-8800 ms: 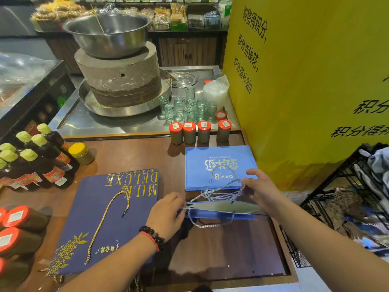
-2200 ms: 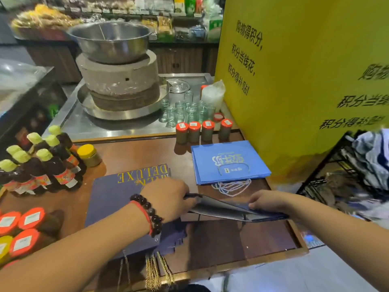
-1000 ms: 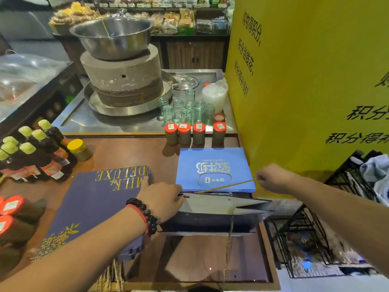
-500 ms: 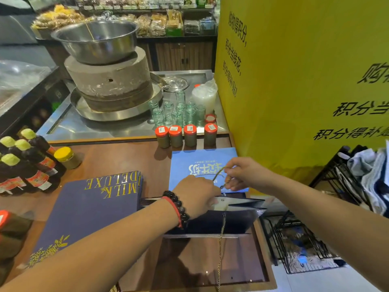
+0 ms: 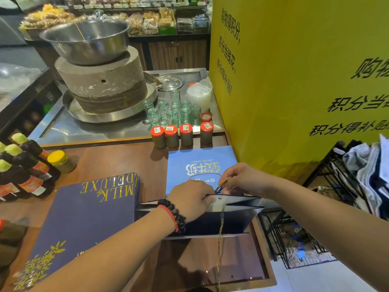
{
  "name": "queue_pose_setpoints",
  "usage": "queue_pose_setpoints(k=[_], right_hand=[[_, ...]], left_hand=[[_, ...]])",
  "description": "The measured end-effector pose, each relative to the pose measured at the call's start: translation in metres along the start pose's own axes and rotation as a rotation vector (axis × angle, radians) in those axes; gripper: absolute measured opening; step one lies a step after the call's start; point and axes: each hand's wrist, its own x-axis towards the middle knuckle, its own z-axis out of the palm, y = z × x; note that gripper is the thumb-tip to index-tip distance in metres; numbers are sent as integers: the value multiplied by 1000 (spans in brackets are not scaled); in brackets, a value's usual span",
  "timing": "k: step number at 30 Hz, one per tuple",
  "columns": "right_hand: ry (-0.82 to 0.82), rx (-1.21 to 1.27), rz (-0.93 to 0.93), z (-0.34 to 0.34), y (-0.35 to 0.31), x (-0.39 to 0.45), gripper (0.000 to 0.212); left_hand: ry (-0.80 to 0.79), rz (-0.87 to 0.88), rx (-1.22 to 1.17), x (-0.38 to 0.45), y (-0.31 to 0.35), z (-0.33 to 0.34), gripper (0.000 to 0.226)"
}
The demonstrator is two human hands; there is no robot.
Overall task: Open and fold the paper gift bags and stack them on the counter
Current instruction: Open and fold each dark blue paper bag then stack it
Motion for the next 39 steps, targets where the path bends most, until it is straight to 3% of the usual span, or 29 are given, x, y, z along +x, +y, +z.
queue_pose_setpoints(k=[3,10,15,31,39], right_hand=[[-15,-130,-40,-3,1,-2,9],[-62,-49,-98,-6,3,0,12],[-51,-124,-133,-2,-3,1,10],[-167,-114,-83,-5,1,11,35],[-200,-70,-88,-7,-3,10,30]], left_hand=[[17,5,-2,0,0,1,24],[-2,-11,1,0,2,0,20],[8,-19,2,0,2,1,23],[-2,-30,28,3,1,2,25],[18,-14,51,1,2,1,25]])
